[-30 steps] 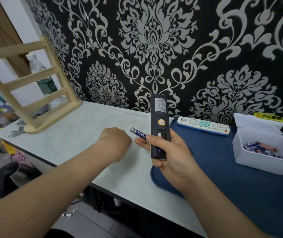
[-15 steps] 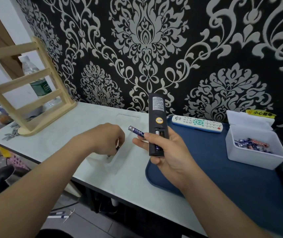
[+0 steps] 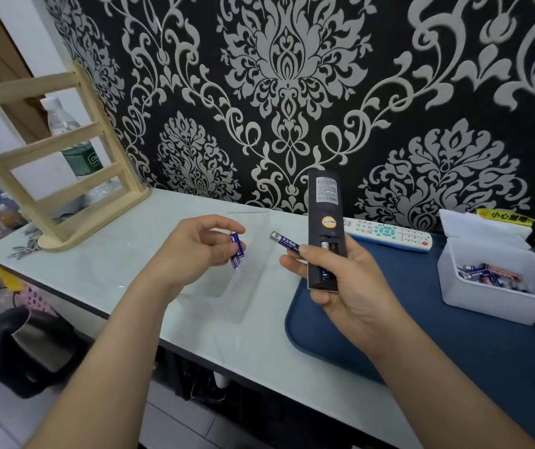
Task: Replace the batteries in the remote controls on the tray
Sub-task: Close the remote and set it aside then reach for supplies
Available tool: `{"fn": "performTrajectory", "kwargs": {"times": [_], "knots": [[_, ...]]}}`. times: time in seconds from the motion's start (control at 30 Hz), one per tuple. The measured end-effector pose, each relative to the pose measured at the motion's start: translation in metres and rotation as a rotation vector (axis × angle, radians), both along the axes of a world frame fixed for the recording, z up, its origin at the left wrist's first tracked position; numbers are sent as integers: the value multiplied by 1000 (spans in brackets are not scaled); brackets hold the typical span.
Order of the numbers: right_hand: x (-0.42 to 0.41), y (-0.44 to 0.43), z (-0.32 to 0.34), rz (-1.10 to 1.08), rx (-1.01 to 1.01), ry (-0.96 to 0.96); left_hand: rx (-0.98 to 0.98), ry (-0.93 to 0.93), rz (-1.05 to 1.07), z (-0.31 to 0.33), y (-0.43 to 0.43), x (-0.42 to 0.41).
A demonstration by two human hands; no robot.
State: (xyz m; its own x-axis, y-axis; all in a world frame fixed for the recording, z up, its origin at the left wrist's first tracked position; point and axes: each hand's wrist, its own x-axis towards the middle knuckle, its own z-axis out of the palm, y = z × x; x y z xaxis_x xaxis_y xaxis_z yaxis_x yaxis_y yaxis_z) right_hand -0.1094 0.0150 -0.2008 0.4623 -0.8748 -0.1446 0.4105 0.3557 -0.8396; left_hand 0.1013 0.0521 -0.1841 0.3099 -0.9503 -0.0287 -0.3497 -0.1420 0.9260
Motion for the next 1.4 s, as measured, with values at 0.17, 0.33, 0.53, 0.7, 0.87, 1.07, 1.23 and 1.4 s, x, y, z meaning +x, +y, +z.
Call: {"fn": "performTrajectory", "kwargs": {"times": [0.17, 0.33, 0.53, 0.7, 0.87, 1.07, 1.23, 1.4], "knots": [[1, 1, -1, 3, -10, 7, -167, -1, 107, 3, 1, -9], [-1, 1, 3, 3, -35, -2, -279, 363, 12, 22, 5, -32], [-8, -3, 9, -13, -21, -40, -311, 454, -204, 26, 4, -53], [-17, -7, 10, -31, -39, -31, -323, 329, -237, 26, 0, -59], [-23, -7, 14, 19, -57, -15, -322, 319, -281, 25, -2, -71], [-20, -4, 14, 69, -88, 12, -334, 282, -216, 34, 5, -69], [-7, 1, 13, 86, -82, 39, -318, -71, 238, 44, 16, -15], [14, 9, 5, 89, -61, 81, -25, -472, 175, 15, 17, 6]]}}
